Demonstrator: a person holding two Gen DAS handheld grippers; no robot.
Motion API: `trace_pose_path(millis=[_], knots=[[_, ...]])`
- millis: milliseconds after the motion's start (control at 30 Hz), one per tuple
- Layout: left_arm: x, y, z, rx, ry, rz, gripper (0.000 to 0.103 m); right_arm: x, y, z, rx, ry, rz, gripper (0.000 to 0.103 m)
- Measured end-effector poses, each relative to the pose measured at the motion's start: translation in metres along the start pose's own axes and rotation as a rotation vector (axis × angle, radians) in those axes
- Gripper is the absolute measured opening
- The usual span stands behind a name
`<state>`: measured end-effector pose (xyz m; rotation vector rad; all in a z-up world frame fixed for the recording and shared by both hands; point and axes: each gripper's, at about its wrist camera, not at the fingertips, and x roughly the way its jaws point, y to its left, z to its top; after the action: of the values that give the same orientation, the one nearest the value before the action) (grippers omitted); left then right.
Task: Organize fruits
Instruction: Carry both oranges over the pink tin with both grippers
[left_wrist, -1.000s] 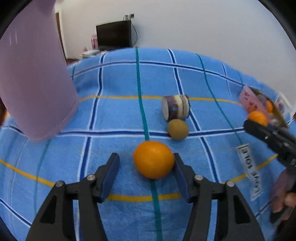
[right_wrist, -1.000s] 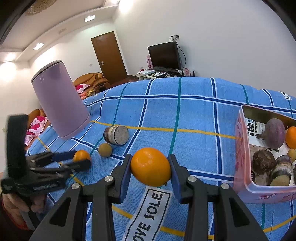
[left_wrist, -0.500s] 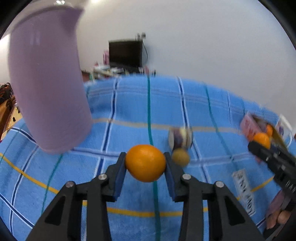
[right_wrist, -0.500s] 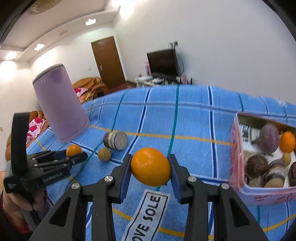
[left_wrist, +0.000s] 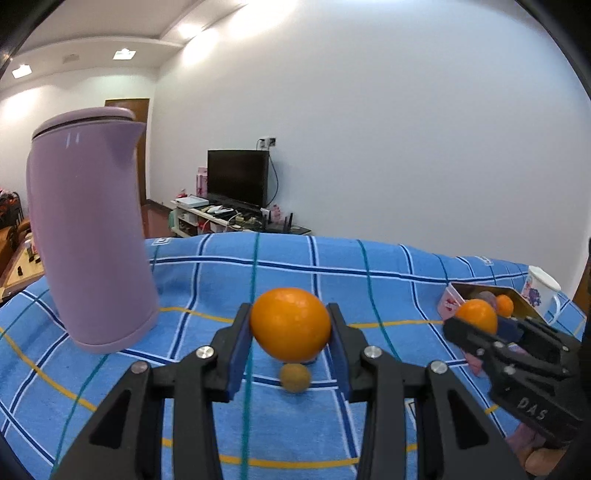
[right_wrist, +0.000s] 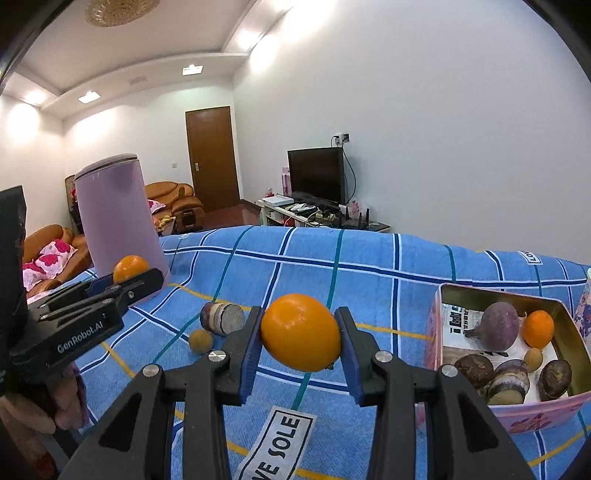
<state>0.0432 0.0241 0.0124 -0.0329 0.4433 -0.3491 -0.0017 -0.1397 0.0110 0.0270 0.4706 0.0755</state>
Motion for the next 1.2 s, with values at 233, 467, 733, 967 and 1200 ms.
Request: trace_pose_path(millis=[233,467,733,967,1200], knots=[[-0.003,-0.014,-0.004,0.047,-0.03,0.006,0.041,-0.003,-0.001,-0.004,-0.001,0.015,0.013,0.041],[-0.004,-0.016,-0.006,0.021,-0.007,0.016,0.041,-0.018,-0.016,-0.013,-0.01,0.032,0.014,0.041],[-0.012,-0.045,-0.013,0.052,0.02,0.008,0.041,-0.033,-0.029,-0.015,-0.019,0.019,0.015,0.041],[-0.015,-0.063,-0.017,0.032,0.039,-0.026,0.041,-0.048,-0.049,-0.014,0.01,-0.005,0.037,0.041],[-0.017,-0.087,-0.013,0.023,0.044,-0.066,0.041,-0.059,-0.078,-0.013,0.056,-0.023,0.021,0.041]])
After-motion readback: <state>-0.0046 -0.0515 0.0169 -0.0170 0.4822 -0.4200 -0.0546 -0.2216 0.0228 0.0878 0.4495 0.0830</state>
